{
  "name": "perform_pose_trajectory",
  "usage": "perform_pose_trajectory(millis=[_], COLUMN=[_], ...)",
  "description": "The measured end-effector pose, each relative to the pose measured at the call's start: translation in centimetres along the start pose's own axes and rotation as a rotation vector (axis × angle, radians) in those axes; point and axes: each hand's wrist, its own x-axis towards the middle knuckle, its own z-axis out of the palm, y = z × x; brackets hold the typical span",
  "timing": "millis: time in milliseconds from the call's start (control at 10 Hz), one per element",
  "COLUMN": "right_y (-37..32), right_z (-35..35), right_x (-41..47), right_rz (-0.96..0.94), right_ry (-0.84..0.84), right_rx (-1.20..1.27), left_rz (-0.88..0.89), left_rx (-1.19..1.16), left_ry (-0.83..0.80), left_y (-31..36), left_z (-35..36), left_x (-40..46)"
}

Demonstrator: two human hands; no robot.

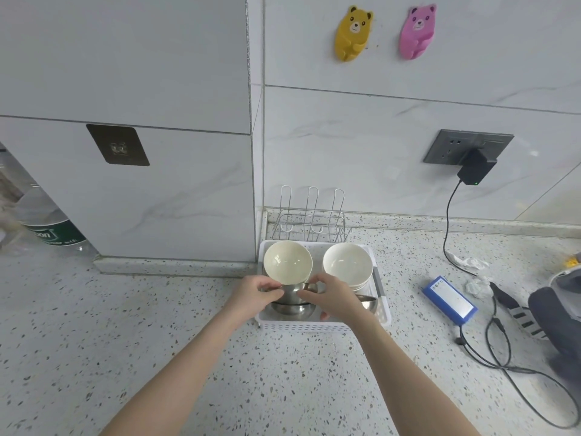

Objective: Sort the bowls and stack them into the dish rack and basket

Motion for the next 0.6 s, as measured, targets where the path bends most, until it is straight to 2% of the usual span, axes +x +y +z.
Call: perform_pose_trajectory(millis=[200,300,500,600], right_y=[0.1,-0.3,-1.6,-2.7], right_z=[-0.2,-0.5,-1.3,-1.8], right_x=[-1.3,-2.4,-5.8,-7.6], right_rz=[0.036,0.023,-0.078,-0.167], right_ry=[0.078,0.132,0.205,0.219], right_rx=[0.048,0.024,0.219,0.293], left_rz=[0.003,-0.009,-0.083,-0.138], left_rx=[0.003,-0.079,-0.263,-0.438], left_ry=[0.111,0.159,0.229,0.295], left_y=[0.4,0.7,-0.1,-1.2], left_z=[-0.1,-0.6,-2.5,-3.5], left_x=[-0.9,-1.7,-3.9,-5.3])
